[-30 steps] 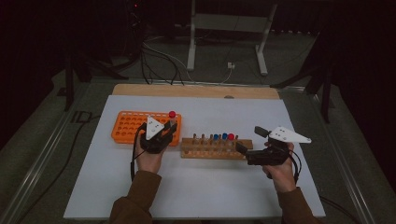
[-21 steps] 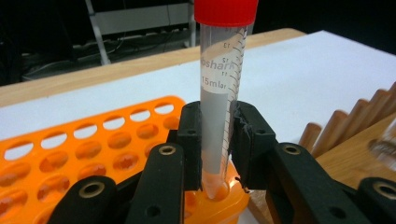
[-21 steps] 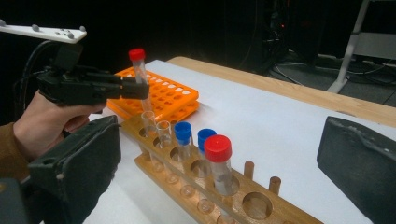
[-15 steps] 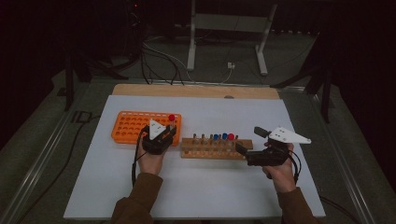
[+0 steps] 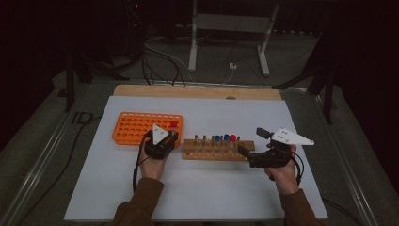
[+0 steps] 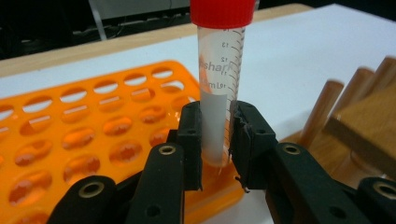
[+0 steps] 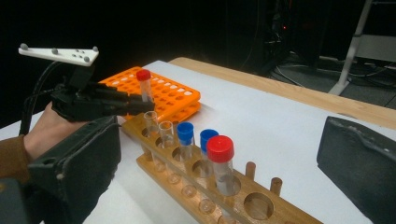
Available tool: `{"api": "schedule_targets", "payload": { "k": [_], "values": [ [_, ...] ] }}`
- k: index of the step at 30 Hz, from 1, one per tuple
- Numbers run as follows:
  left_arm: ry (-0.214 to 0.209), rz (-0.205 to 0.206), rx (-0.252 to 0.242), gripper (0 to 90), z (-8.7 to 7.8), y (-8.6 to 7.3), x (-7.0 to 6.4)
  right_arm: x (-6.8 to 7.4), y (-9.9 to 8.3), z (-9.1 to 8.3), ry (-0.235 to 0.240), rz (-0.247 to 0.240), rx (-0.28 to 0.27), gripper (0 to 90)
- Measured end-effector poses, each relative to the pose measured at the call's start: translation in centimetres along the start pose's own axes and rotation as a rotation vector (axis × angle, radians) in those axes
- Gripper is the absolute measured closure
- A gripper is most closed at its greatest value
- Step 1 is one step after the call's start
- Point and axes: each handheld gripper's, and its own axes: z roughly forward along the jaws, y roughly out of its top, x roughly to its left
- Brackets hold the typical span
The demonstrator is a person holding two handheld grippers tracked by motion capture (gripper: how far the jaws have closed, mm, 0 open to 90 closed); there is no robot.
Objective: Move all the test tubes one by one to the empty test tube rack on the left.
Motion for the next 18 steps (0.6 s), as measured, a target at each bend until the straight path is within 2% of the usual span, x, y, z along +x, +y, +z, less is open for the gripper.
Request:
{"api": "schedule_targets", "payload": {
  "k": [6, 10, 15, 18],
  "values": [
    [0.001, 0.003, -0.006, 75.7, -0.20, -0.19, -0.07, 0.04, -0.10, 0.11, -0.001, -0.001, 0.009, 0.0],
    [-0.005, -0.011, -0.007, 74.5, -0.22, -0.19, 0.00, 0.09, -0.13, 0.16, 0.000, -0.002, 0.009, 0.0],
    [0.003, -0.025, -0.004, 66.7, -0.43, -0.21, 0.21, -0.10, -0.19, 0.14, -0.002, 0.002, 0.009, 0.0],
    [-0.012, -0.048, -0.015, 59.6, -0.83, -0.25, 0.46, -0.21, -0.28, 0.22, -0.006, 0.004, 0.009, 0.0]
  ]
}}
